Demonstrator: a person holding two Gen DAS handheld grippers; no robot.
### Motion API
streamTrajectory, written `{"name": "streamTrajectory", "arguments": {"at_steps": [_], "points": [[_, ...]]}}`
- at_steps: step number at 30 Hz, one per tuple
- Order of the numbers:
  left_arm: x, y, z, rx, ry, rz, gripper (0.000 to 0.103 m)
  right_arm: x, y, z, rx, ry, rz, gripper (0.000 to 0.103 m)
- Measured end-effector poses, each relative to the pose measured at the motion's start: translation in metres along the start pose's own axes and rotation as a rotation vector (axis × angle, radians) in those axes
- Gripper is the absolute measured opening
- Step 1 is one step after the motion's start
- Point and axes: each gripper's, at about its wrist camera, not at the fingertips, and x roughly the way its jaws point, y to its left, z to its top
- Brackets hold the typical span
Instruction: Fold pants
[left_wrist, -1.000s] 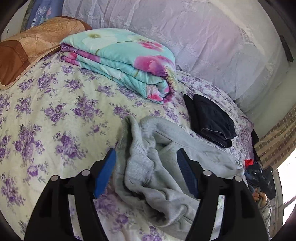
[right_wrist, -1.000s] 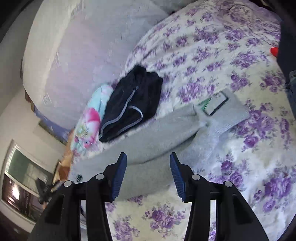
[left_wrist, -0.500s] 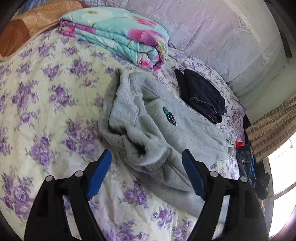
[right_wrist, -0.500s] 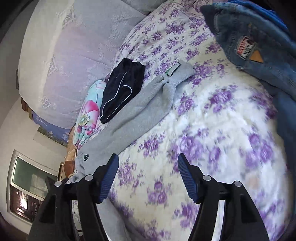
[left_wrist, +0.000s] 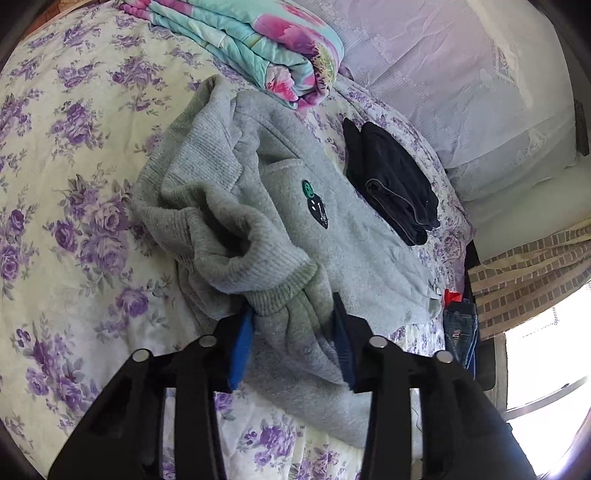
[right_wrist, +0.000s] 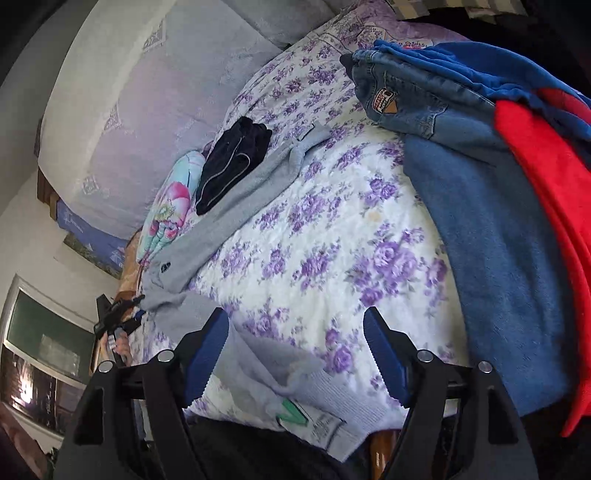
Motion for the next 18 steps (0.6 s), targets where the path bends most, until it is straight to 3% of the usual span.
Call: {"name": "streamTrajectory", "arguments": {"at_steps": [2,5,9,13,18], "points": [[-0.004,0.006,-0.003,-0.007,-0.001,-0.020,0.025,-0.001,-0.010,-0.011,-0.016,0.031,-0.009,0.076],[-0.015,0.015,-0.009,-0.022,-0.012,-0.034,0.024,-0.006,-0.019,-0.028,-0.022,0.068,0.072,0.076],[-0.031,0.035,-0.013,-0.076,-0.024,-0.049,0.024,-0.015,-0.011,-0.055,-0.162,0.151,0.150,0.076],[-0.037,0.049,-0.018,-0.103,-0.028,-0.043,0.024,-0.021,-0.034,-0.063,-0.120,0.154,0.128,0.076],[-0.045,0.061,-0.024,-0.119,-0.047,-0.036,0.024,0.000,-0.031,-0.085,-0.141,0.231,0.195,0.076]]}}
